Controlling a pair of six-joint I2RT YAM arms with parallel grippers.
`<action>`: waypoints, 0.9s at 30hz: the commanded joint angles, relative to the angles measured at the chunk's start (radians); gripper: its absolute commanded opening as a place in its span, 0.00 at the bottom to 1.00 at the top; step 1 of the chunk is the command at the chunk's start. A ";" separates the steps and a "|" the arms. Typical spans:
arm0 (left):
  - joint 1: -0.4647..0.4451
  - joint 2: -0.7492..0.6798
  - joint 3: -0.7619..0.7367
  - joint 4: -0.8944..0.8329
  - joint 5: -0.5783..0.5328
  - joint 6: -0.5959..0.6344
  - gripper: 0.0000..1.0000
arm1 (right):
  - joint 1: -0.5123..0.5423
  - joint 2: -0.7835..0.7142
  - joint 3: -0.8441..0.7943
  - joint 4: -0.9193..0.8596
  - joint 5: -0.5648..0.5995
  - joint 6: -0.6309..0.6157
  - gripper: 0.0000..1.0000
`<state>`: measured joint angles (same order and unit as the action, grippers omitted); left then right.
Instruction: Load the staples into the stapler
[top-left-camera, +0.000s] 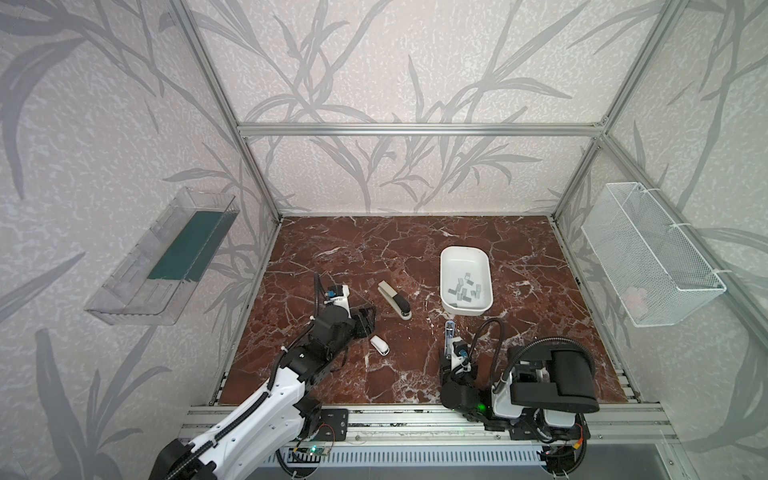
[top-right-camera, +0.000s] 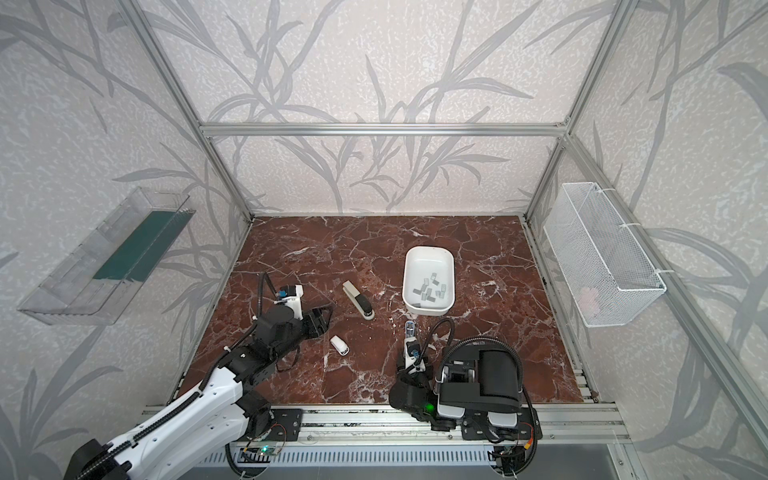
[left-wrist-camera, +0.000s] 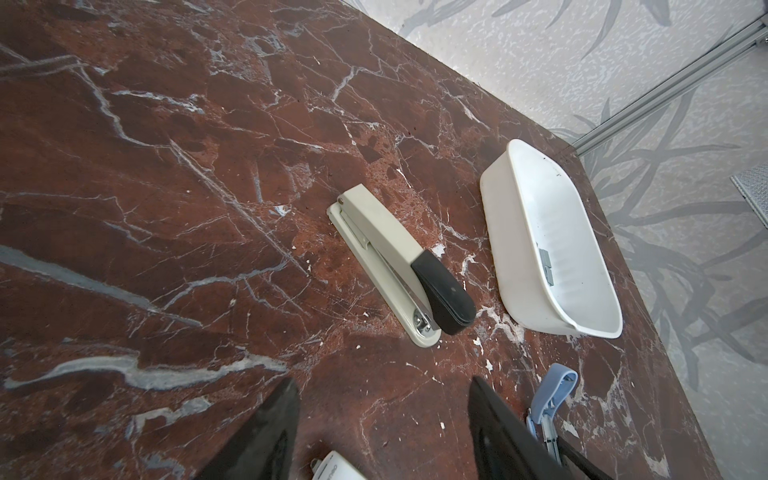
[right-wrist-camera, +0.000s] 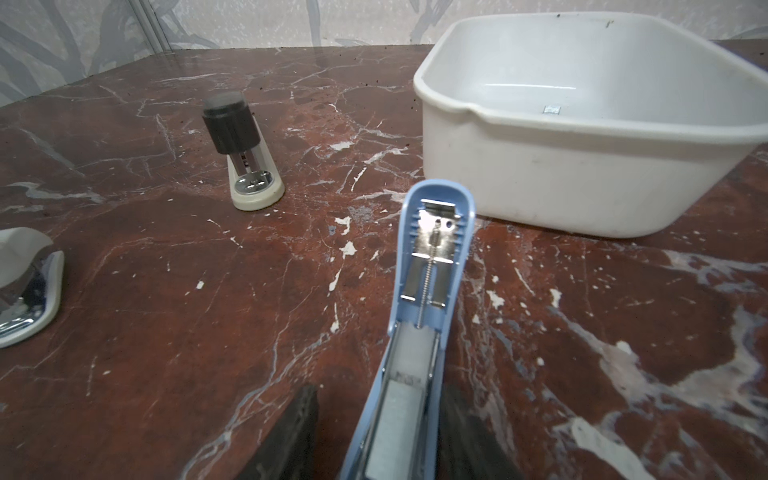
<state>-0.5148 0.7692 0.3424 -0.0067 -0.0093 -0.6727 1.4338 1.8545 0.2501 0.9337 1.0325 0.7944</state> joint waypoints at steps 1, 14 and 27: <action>0.004 -0.021 -0.014 0.000 -0.020 0.009 0.66 | 0.049 0.093 -0.002 -0.256 -0.267 0.256 0.48; 0.003 -0.045 -0.020 -0.002 -0.006 0.008 0.66 | 0.077 0.127 -0.011 -0.152 -0.231 0.211 0.33; 0.003 0.007 -0.036 0.060 0.115 0.024 0.66 | 0.021 0.172 0.105 0.127 -0.626 -0.377 0.26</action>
<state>-0.5148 0.7689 0.3241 0.0223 0.0681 -0.6636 1.4559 1.9778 0.3534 1.2587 0.6765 0.4694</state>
